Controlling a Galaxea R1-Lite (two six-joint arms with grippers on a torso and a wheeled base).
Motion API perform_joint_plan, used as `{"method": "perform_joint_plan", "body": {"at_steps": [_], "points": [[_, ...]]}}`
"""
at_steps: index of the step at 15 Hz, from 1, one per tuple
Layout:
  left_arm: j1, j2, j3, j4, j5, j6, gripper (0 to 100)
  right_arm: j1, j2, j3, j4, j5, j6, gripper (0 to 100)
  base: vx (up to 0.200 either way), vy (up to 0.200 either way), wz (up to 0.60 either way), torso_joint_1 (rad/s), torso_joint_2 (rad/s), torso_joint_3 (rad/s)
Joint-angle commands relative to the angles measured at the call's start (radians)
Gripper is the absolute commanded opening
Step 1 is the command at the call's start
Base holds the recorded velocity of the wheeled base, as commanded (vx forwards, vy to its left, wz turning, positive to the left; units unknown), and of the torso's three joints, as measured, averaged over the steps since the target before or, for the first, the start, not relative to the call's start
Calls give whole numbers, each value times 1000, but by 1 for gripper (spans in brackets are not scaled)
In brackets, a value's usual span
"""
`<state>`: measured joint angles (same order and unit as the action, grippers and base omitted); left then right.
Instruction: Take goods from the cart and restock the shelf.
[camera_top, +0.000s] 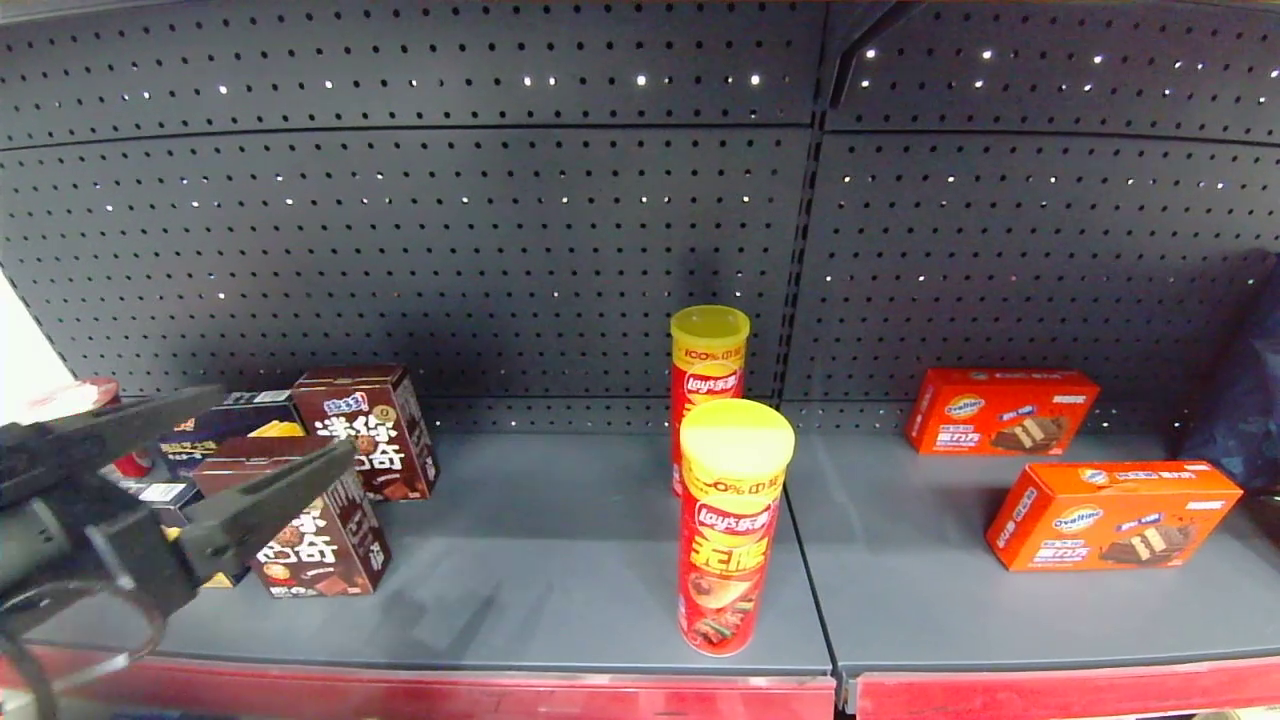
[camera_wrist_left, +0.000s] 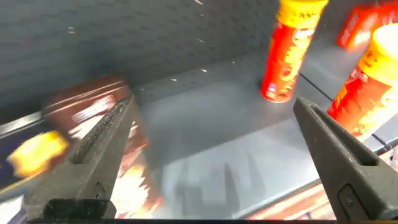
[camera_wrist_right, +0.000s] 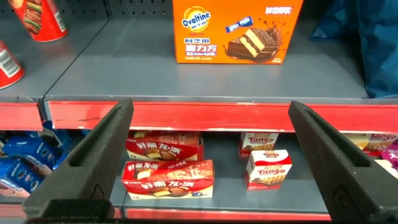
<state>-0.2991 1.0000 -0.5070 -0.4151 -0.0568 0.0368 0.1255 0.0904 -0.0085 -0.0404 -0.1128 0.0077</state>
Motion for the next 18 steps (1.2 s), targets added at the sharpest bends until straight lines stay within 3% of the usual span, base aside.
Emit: {"method": "perform_joint_plan", "body": {"at_steps": [1,4,7,8,11,14,15,18], "points": [[107,-409,214,16,9,9,100,0,2,-1,1,1,0,100,0,0,0,0,0,0],[124,-618,334,99,107,21,100,0,2,1,-3,-2,0,100,0,0,0,0,0,0],[126,-880,367,395,114,28,100,0,2,1,-3,-1,0,100,0,0,0,0,0,0],[124,-922,381,447,115,32,100,0,2,1,-3,-1,-2,100,0,0,0,0,0,0],[126,-911,507,349,101,23,100,0,2,2,-4,-8,-5,100,0,0,0,0,0,0],[124,-911,507,351,49,21,100,0,2,2,-6,-13,-6,100,0,0,0,0,0,0],[124,-911,507,352,6,20,100,0,2,2,-6,-4,-6,100,0,0,0,0,0,0],[124,-909,505,355,-34,-20,100,0,2,4,-9,-2,-6,100,0,0,0,0,0,0]]}}
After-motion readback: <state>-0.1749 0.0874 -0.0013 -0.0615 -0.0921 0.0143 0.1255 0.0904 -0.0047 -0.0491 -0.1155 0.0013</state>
